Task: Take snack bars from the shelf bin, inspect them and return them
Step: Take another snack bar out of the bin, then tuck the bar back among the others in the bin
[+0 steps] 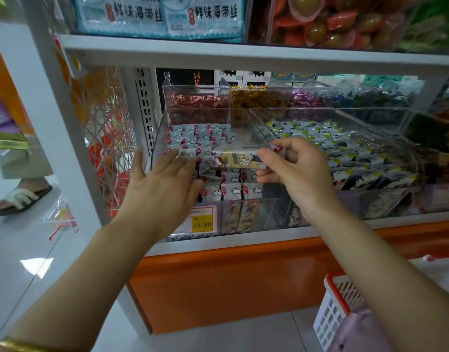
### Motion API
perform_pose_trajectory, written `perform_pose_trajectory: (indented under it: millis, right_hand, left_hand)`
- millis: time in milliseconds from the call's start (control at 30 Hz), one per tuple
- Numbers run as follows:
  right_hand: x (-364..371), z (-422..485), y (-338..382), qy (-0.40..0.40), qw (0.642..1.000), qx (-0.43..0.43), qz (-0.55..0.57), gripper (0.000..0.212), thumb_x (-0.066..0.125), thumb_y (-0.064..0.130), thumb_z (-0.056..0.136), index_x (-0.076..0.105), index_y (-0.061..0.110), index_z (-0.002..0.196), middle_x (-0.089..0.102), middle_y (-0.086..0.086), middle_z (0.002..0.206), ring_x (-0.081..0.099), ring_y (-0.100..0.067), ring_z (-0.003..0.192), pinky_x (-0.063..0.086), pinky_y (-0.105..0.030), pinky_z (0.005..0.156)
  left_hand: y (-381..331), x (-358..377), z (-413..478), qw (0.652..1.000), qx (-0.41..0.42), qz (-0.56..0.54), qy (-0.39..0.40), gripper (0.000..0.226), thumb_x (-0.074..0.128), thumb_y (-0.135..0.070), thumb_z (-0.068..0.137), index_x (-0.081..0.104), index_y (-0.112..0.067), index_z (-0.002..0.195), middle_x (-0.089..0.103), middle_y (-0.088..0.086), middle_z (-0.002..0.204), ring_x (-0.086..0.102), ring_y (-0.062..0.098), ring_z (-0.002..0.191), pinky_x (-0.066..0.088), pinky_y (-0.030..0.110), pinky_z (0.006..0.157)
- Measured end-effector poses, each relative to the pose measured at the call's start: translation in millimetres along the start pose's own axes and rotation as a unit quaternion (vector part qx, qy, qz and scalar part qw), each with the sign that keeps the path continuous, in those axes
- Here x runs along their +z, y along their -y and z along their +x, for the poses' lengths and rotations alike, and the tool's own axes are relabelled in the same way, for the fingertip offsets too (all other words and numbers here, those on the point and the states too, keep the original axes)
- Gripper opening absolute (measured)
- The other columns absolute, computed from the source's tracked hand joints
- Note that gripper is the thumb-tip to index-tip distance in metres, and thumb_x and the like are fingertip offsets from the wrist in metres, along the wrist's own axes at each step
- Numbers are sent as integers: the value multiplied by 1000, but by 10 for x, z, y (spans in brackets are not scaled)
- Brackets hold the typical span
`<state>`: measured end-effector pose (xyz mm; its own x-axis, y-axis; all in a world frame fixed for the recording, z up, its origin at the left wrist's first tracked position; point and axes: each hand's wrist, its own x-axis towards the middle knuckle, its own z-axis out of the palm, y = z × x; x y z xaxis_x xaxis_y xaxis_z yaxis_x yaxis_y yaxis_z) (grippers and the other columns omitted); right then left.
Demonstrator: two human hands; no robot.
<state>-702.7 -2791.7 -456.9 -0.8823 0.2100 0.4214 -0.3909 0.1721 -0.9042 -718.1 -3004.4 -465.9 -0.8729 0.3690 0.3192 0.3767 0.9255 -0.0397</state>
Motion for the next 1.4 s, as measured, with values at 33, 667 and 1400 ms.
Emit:
perform_pose_trajectory:
  millis: [33, 667, 1400]
  right_hand:
    - [20, 9, 4, 2, 1000, -7, -6, 14, 66, 12, 85, 56, 16, 94, 63, -5, 80, 68, -14, 62, 56, -23, 57]
    - [844, 630, 230, 189, 893, -158, -377, 42, 74, 34, 77, 63, 9, 109, 63, -5, 106, 55, -16, 94, 40, -26, 73]
    - [964, 877, 11, 244, 875, -123, -399, 18, 59, 9, 87, 73, 14, 97, 51, 20, 78, 44, 6, 70, 42, -27, 90]
  left_hand:
    - [4, 22, 0, 1000, -1, 18, 12, 61, 9, -48, 95, 22, -19, 148, 24, -4, 155, 5, 11, 145, -8, 56, 111]
    - [78, -52, -107, 994, 37, -98, -28, 32, 40, -38, 95, 64, -25, 113, 61, -6, 111, 43, 16, 116, 19, 48, 112]
    - [169, -46, -34, 990, -22, -84, -113, 40, 48, -33, 90, 58, -10, 122, 49, 4, 134, 25, 20, 137, 5, 39, 112]
